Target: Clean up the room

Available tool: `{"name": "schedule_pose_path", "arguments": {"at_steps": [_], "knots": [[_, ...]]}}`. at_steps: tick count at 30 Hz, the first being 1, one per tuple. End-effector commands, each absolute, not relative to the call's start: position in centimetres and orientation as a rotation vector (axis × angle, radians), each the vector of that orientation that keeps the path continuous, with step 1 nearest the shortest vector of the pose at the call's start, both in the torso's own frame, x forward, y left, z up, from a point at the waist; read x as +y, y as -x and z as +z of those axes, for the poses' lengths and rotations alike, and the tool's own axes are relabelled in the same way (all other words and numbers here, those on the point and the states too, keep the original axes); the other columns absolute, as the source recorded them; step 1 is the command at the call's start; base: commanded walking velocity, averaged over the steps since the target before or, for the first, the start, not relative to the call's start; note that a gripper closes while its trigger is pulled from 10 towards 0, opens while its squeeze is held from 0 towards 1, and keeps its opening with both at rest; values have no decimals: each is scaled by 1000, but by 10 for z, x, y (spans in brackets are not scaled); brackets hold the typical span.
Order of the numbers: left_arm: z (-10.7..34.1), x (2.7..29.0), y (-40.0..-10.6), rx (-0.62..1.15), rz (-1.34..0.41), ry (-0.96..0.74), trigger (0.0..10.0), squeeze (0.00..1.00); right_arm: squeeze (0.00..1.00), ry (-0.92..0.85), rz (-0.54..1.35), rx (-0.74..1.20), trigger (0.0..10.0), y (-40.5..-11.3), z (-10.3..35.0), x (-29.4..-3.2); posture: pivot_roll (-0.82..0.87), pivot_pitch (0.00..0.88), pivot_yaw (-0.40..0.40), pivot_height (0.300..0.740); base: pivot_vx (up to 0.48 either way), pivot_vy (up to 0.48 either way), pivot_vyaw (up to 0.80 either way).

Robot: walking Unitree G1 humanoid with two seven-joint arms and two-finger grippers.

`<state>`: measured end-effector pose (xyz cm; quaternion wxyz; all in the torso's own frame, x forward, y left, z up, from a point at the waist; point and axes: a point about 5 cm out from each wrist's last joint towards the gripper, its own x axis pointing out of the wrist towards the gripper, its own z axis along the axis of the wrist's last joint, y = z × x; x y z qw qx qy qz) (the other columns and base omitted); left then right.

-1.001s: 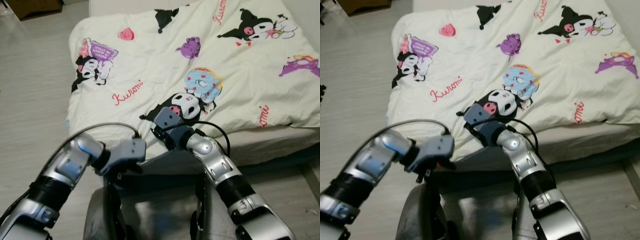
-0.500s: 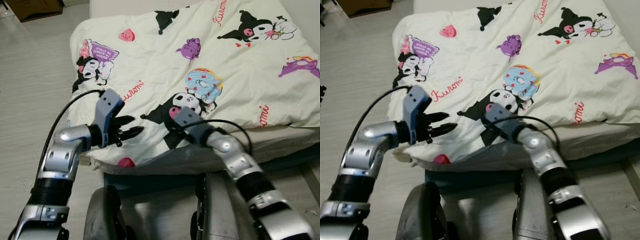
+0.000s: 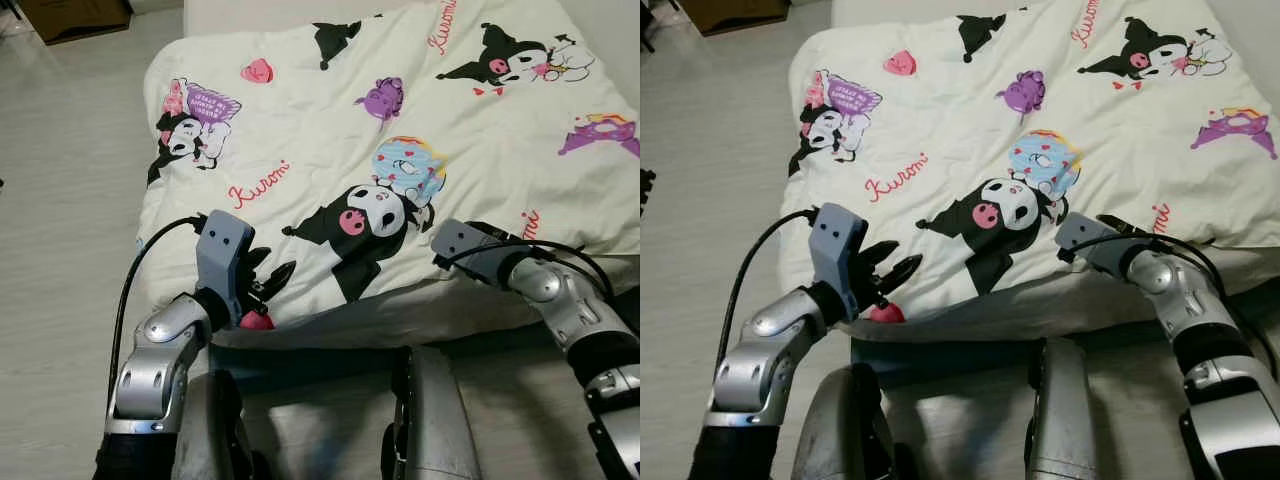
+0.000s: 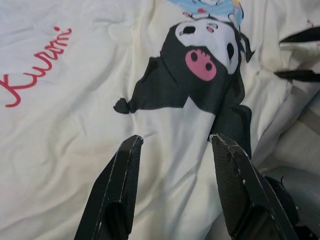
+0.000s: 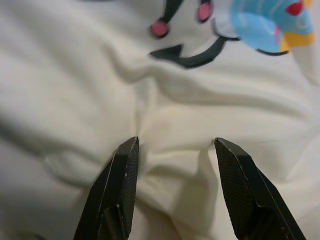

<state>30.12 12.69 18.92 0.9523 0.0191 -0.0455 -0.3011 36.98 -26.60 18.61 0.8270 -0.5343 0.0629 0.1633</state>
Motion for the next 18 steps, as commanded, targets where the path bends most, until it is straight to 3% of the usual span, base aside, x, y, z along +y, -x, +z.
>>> {"name": "schedule_pose_path", "arguments": {"at_steps": [1,6,7,8,10,11,18], "knots": [[180,128,-297,-53,-593,-43,10000,0,0,1173,424,171,10000,-364,180,-271,-2,374,78,506,0,0,0],[180,126,-294,-44,-570,-46,10000,0,0,1231,510,194,10000,-358,177,-277,0,376,78,506,0,0,0],[180,125,-292,-44,-570,-47,10000,0,0,1247,520,200,8118,-357,177,-279,0,376,78,506,0,0,0],[180,123,-290,-44,-574,-46,10000,0,0,1268,525,199,1373,-357,176,-280,1,376,74,506,0,0,0],[181,122,-289,-45,-578,-46,10000,0,0,1282,528,198,1373,-356,176,-281,1,376,74,506,0,0,0],[180,121,-288,-44,-590,-57,10000,0,0,1297,531,200,0,-356,176,-281,2,376,72,506,0,0,0],[180,120,-286,-36,-594,-66,10000,0,0,1360,544,201,0,-356,174,-281,1,374,68,506,0,0,0]]}}
